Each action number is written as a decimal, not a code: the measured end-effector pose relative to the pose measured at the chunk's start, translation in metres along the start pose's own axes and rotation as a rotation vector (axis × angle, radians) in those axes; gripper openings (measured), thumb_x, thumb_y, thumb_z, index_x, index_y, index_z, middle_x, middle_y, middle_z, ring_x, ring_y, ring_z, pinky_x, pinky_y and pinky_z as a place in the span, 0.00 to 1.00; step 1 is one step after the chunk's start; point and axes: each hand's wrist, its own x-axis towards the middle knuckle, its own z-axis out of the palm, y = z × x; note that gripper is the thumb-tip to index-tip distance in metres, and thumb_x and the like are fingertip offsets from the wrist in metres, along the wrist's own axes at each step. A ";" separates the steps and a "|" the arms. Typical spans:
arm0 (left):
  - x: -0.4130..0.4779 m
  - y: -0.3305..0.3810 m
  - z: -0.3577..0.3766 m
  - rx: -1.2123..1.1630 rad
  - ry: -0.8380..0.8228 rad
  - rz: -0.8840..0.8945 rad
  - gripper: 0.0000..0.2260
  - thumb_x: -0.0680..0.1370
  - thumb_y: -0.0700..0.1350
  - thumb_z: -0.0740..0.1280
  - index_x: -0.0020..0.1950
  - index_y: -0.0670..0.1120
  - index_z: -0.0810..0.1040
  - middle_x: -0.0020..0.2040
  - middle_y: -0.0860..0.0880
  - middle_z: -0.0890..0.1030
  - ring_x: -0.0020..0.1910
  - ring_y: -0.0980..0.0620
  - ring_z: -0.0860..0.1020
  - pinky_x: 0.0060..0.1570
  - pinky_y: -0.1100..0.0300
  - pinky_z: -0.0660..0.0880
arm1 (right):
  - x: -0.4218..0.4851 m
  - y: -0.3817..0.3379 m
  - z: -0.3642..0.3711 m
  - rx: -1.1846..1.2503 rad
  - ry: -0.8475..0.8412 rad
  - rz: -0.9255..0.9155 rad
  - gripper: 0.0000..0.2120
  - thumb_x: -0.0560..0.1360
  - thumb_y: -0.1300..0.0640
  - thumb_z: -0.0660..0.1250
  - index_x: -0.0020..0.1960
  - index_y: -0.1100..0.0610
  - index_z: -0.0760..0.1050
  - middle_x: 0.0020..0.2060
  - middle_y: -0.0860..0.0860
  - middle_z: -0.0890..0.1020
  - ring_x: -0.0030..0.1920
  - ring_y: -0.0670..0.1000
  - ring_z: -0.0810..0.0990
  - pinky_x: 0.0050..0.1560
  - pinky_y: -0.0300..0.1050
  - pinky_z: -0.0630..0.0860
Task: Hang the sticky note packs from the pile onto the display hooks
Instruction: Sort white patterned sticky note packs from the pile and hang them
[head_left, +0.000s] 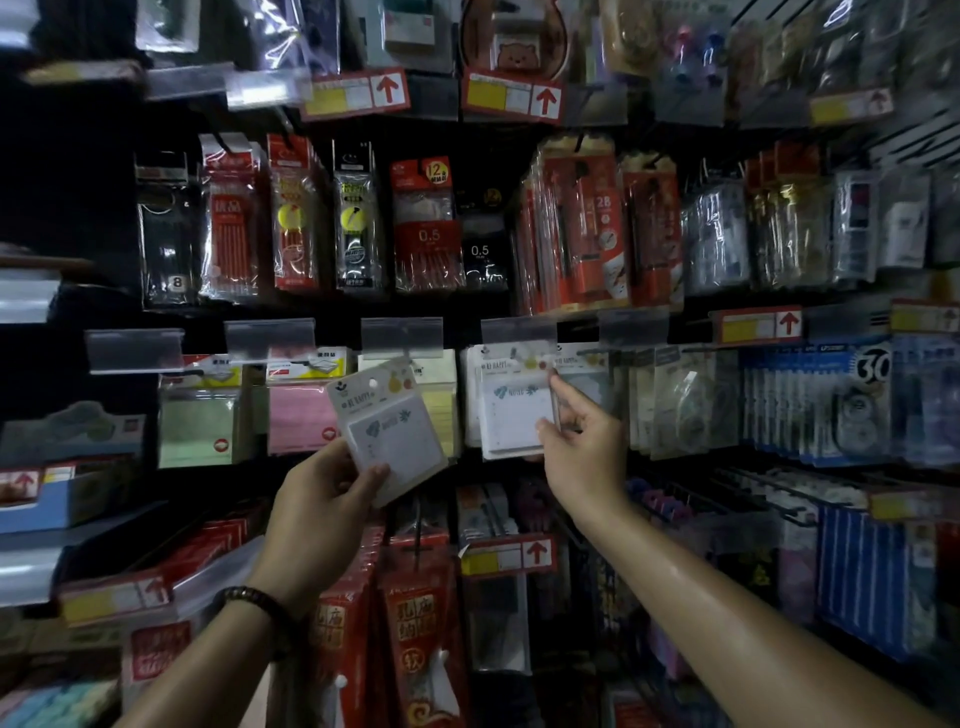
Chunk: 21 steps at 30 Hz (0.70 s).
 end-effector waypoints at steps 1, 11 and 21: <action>0.000 0.000 -0.001 -0.002 -0.005 -0.003 0.15 0.83 0.42 0.70 0.71 0.51 0.81 0.60 0.54 0.86 0.60 0.53 0.85 0.61 0.47 0.84 | 0.000 0.003 0.000 -0.029 -0.001 -0.007 0.30 0.80 0.67 0.71 0.76 0.43 0.75 0.36 0.47 0.71 0.32 0.42 0.67 0.38 0.36 0.70; -0.001 0.002 0.002 0.010 -0.023 -0.002 0.13 0.82 0.43 0.72 0.67 0.51 0.80 0.58 0.54 0.87 0.56 0.57 0.86 0.55 0.54 0.86 | 0.025 0.011 0.018 -0.273 -0.103 0.049 0.28 0.81 0.63 0.71 0.78 0.48 0.73 0.47 0.44 0.83 0.39 0.47 0.86 0.45 0.52 0.88; -0.001 0.005 0.018 0.028 -0.069 -0.010 0.13 0.82 0.44 0.72 0.66 0.55 0.80 0.53 0.51 0.87 0.50 0.55 0.87 0.44 0.59 0.85 | 0.016 -0.002 -0.003 -0.757 -0.098 -0.074 0.26 0.83 0.42 0.66 0.80 0.40 0.69 0.55 0.48 0.76 0.47 0.51 0.80 0.44 0.48 0.82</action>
